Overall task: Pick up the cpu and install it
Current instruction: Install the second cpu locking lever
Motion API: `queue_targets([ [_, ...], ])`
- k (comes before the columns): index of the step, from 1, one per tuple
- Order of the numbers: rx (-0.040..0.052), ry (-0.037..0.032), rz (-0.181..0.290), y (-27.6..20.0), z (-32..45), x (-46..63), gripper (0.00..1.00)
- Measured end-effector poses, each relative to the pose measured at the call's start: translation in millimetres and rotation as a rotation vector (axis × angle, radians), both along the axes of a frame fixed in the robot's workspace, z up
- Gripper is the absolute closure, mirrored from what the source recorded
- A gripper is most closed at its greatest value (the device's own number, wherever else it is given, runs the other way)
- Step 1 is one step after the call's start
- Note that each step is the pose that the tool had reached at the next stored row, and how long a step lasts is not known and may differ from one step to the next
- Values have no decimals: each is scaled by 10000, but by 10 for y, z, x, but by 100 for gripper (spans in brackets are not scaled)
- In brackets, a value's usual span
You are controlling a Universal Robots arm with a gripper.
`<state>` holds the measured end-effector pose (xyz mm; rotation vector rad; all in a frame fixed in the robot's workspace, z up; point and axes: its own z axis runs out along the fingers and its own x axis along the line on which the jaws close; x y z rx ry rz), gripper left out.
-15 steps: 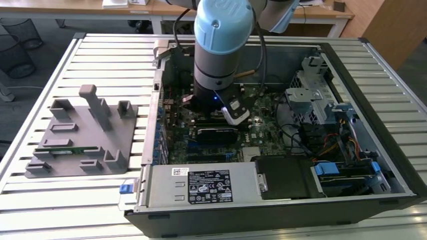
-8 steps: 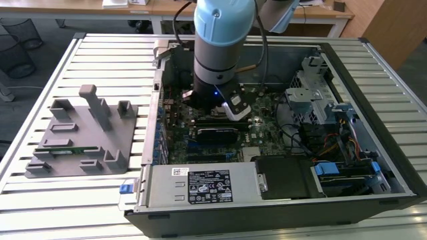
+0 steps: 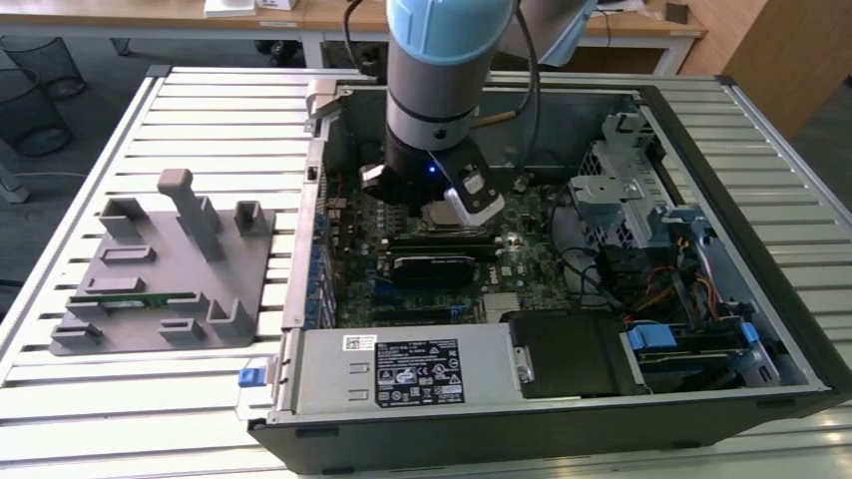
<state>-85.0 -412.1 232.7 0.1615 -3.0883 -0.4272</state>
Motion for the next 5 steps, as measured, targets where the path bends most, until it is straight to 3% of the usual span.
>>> queue_targets([
  [5, 18, 2, 0, 0, 159, 0, 89],
])
